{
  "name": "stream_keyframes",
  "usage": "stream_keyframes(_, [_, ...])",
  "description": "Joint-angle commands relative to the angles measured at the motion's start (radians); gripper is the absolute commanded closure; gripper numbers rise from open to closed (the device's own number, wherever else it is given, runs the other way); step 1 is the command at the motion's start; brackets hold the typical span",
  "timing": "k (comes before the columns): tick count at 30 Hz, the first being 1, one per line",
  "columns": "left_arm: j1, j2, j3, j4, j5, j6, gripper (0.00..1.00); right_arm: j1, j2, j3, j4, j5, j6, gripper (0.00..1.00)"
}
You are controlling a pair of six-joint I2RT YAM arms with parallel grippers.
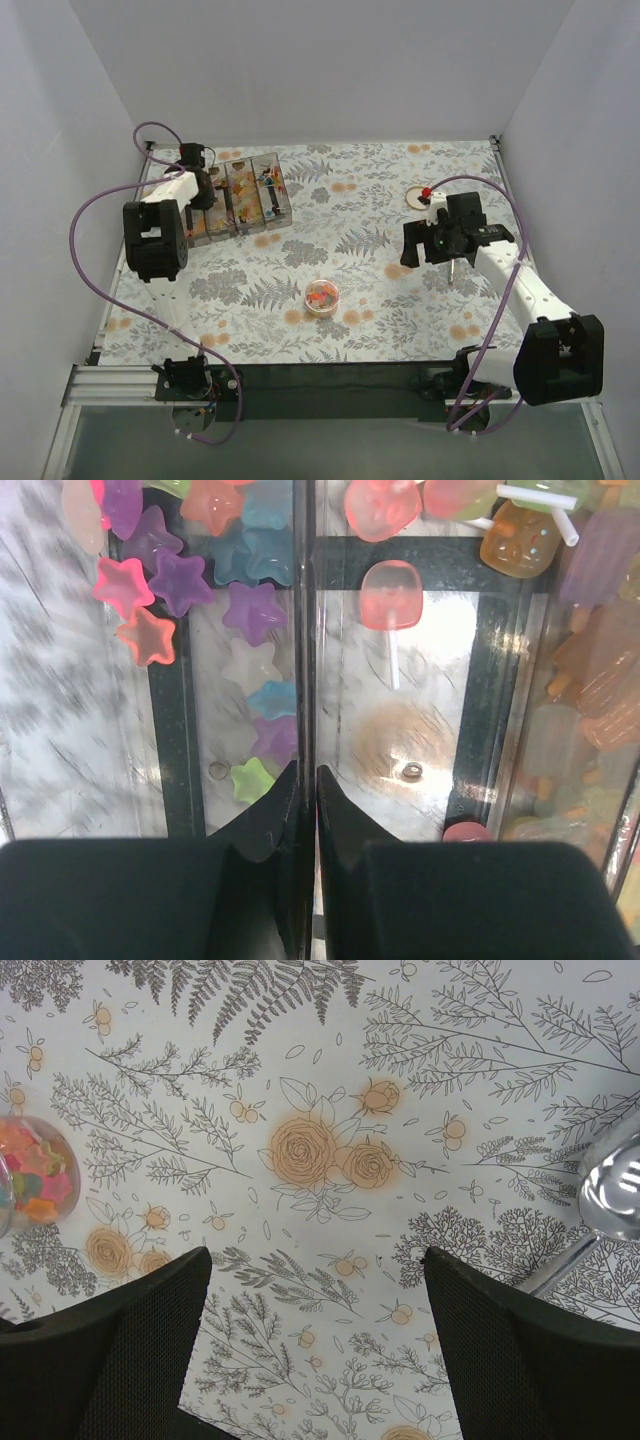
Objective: Pack the candies
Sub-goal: Move the storage box to the center of the board.
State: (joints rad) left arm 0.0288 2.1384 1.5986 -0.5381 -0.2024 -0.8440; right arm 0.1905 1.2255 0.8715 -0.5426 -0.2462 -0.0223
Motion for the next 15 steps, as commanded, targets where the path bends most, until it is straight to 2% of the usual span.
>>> stream_keyframes(1, [0.051, 0.032, 0.056, 0.067, 0.004, 0.241, 1.00, 0.004, 0.029, 0.064, 0.007, -0.030, -0.021, 0.07])
stream_keyframes(7, [0.082, 0.041, 0.014, 0.050, 0.047, 0.351, 1.00, 0.003, 0.141, 0.181, 0.049, 0.105, 0.015, 0.07])
stream_keyframes(11, [0.106, -0.018, -0.058, 0.069, 0.110, 0.373, 1.00, -0.005, 0.282, 0.312, 0.125, 0.304, 0.109, 0.08])
stream_keyframes(15, [0.111, -0.063, -0.100, 0.108, 0.127, 0.347, 1.00, -0.034, 0.425, 0.440, 0.142, 0.340, 0.206, 0.10])
